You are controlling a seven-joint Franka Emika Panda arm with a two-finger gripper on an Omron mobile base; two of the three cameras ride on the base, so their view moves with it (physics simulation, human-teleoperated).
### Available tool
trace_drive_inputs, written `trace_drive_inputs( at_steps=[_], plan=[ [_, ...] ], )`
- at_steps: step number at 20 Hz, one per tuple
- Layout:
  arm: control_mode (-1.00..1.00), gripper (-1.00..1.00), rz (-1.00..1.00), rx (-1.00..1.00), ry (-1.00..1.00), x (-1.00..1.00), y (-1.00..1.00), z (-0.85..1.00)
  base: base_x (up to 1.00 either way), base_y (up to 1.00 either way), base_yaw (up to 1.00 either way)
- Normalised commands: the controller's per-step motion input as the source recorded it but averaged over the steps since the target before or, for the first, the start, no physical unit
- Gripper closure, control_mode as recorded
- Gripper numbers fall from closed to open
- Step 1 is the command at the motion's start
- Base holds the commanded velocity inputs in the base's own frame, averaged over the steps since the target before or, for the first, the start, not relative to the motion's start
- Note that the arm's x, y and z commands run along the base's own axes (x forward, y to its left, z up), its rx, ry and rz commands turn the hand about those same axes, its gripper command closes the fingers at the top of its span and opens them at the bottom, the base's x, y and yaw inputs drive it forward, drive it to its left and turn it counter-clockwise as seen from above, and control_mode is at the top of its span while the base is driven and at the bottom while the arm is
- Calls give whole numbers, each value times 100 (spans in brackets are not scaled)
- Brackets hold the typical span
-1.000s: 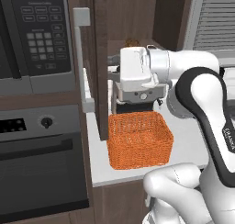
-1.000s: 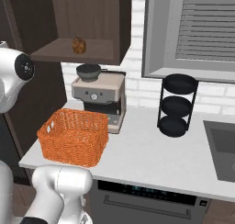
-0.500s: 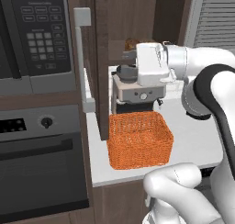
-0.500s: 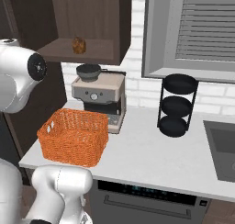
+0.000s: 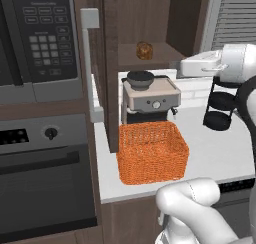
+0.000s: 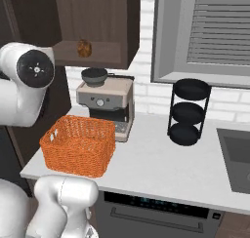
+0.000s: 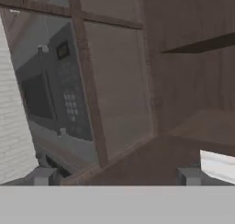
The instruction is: Open the cabinet, pick up the bread from the cabinet and place it in the basket. Then move the basket to the dining counter.
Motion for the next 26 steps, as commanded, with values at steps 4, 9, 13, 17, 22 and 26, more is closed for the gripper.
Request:
trace_drive_inputs(
  at_steps=[4,9,13,17,22,26],
  plan=[
    [-100,-100,-70,-11,28,3,-44,0,0,0,0],
    [-100,-100,-44,-14,14,46,-24,0,0,0,0],
    [-100,-100,-7,-9,3,75,-15,0,0,0,0],
    [-100,-100,-7,-18,11,80,-15,-11,0,0,0],
    [-100,-100,-3,-17,4,58,-20,-44,0,0,0],
    [-100,-100,-3,-3,-1,49,-4,-41,0,0,0]
  ],
)
